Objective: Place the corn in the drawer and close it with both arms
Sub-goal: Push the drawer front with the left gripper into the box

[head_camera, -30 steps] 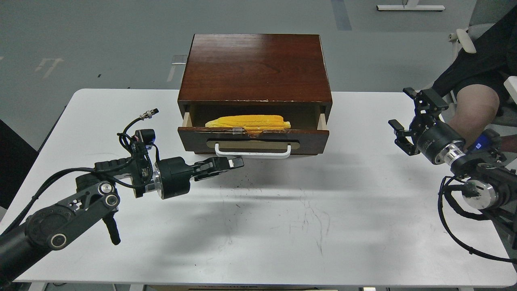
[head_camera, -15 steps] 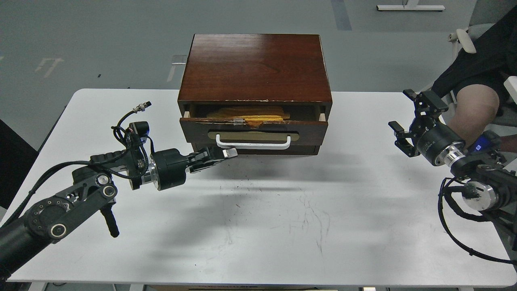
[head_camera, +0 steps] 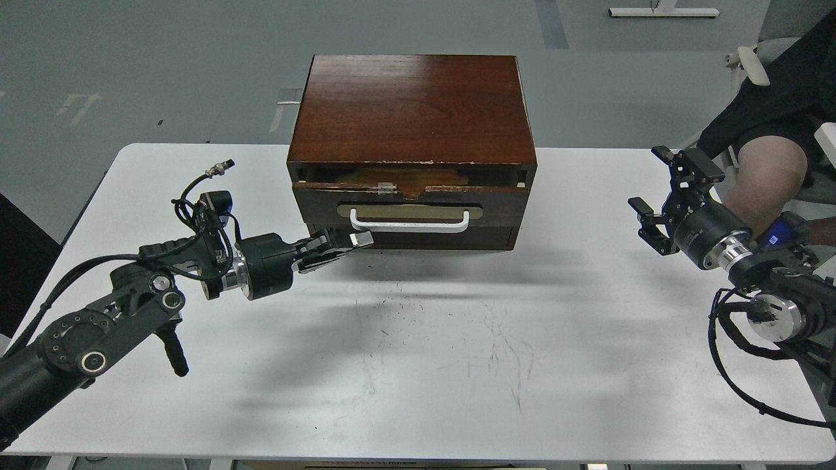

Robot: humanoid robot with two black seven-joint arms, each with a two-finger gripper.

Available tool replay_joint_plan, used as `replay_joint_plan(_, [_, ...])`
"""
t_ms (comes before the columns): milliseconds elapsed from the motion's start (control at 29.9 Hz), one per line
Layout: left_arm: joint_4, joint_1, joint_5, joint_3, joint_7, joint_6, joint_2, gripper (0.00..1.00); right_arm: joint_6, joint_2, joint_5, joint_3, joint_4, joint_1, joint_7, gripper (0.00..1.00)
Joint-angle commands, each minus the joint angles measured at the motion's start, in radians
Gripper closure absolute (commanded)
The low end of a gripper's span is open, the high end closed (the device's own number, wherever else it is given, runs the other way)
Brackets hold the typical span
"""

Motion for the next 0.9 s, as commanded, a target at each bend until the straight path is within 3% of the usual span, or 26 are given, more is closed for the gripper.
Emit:
replay_joint_plan(0, [0.016, -0.011, -0.003, 0.000, 0.000, 0.000, -0.001, 1.00, 0.000, -0.001, 0.000, 0.001, 0.000, 0.000, 0.000, 0.00])
replay_joint_plan(869, [0.094, -0.062, -0.029, 0.023, -0.002, 0.001, -0.038, 1.00, -0.002, -0.009, 0.000, 0.002, 0.000, -0.002, 0.000, 0.00])
